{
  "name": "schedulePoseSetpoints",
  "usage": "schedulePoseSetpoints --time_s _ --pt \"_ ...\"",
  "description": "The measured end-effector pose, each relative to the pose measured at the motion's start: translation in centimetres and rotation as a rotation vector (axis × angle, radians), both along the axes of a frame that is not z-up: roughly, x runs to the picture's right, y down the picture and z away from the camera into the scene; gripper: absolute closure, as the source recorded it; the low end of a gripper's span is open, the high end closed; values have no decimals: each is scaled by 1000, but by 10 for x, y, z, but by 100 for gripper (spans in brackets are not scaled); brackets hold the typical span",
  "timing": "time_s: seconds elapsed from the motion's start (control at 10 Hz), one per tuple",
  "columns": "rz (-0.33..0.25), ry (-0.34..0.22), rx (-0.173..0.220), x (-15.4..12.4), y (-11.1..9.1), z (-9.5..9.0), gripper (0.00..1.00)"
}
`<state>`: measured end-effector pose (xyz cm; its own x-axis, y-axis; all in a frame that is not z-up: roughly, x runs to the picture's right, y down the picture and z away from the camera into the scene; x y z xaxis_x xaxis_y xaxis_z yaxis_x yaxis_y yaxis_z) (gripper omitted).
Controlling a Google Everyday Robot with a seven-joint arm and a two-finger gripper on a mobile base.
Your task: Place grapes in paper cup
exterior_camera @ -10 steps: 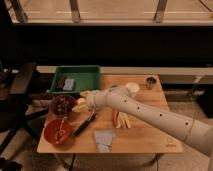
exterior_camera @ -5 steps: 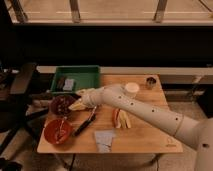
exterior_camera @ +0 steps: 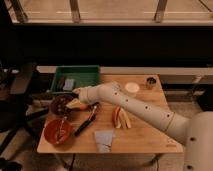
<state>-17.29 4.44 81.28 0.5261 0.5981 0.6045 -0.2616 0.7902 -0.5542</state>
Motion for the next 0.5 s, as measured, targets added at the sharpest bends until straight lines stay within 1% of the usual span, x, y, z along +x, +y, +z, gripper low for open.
schedulePoseSetpoints --time_s 0.2,0.3,0.4,0.5 --pt "-8 -11 -3 -7 -2 6 35" --pt "-17 -25 -4 -14 -3 8 35" --pt "-26 -40 -6 -18 -3 8 35" --pt "-27 -42 -6 -19 -4 8 35"
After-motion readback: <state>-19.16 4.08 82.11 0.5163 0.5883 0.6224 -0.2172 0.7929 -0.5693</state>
